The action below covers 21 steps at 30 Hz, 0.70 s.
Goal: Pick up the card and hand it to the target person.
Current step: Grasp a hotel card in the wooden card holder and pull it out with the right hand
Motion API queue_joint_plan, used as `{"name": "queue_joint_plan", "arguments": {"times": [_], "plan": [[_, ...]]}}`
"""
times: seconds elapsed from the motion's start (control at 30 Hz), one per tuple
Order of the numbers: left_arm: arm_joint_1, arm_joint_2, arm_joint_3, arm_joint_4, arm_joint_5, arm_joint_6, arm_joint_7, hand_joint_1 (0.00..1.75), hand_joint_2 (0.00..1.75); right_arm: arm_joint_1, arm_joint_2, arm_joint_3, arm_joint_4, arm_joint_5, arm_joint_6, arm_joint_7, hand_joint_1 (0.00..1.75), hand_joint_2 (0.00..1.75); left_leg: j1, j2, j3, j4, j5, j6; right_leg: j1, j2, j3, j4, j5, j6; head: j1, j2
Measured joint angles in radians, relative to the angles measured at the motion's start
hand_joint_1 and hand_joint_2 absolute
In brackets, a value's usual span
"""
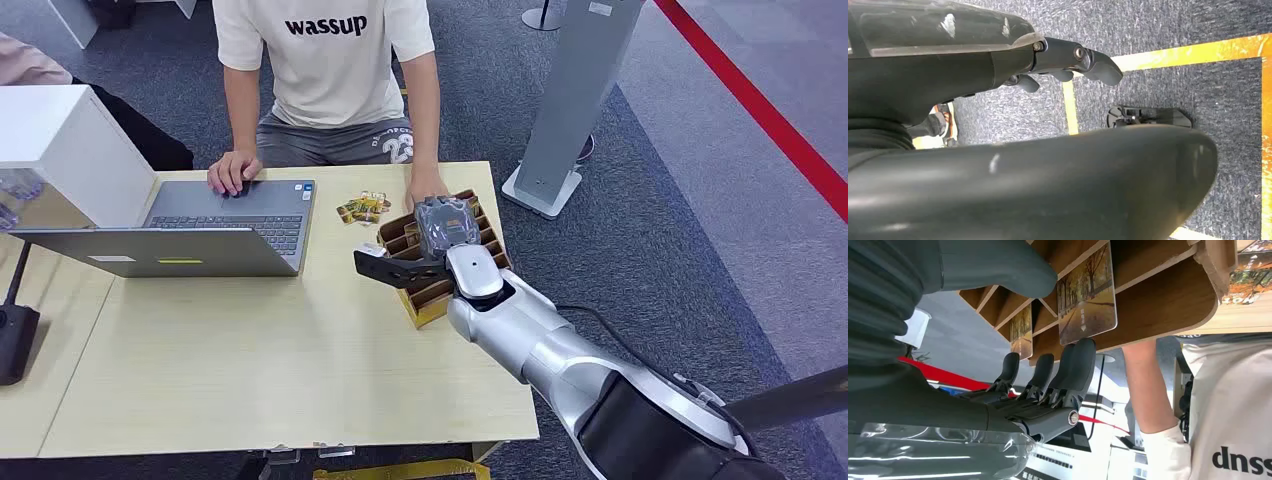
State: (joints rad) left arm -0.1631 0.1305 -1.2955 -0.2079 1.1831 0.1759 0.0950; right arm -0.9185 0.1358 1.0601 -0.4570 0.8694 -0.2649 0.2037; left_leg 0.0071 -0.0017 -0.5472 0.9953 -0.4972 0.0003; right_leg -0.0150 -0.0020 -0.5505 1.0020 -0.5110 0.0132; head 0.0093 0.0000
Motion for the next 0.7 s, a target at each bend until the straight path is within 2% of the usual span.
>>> {"name": "queue_joint_plan", "arguments": {"times": [0.23, 0.47, 0.7], "plan": [[0.002, 0.000, 0.000, 0.000, 0.004, -0.001, -0.001, 0.00, 0.00, -0.001, 0.005, 0.000, 0.005, -0.001, -0.004, -0.001, 0.79, 1.75, 0.000, 0.000, 0.000, 0.000, 0.000, 0.000, 0.000, 0.000, 0.000, 0.000, 0.000, 0.000, 0.000, 0.000], [0.003, 0.000, 0.000, 0.000, 0.007, -0.002, -0.001, 0.00, 0.00, -0.001, 0.007, 0.000, 0.011, -0.001, -0.004, -0.005, 0.61, 1.75, 0.000, 0.000, 0.000, 0.000, 0.000, 0.000, 0.000, 0.000, 0.000, 0.000, 0.000, 0.000, 0.000, 0.000], [0.005, 0.000, 0.000, 0.000, 0.009, -0.002, -0.002, 0.00, 0.00, -0.001, 0.012, 0.000, 0.014, -0.001, -0.004, -0.006, 0.75, 1.75, 0.000, 0.000, 0.000, 0.000, 0.000, 0.000, 0.000, 0.000, 0.000, 0.000, 0.000, 0.000, 0.000, 0.000]]}}
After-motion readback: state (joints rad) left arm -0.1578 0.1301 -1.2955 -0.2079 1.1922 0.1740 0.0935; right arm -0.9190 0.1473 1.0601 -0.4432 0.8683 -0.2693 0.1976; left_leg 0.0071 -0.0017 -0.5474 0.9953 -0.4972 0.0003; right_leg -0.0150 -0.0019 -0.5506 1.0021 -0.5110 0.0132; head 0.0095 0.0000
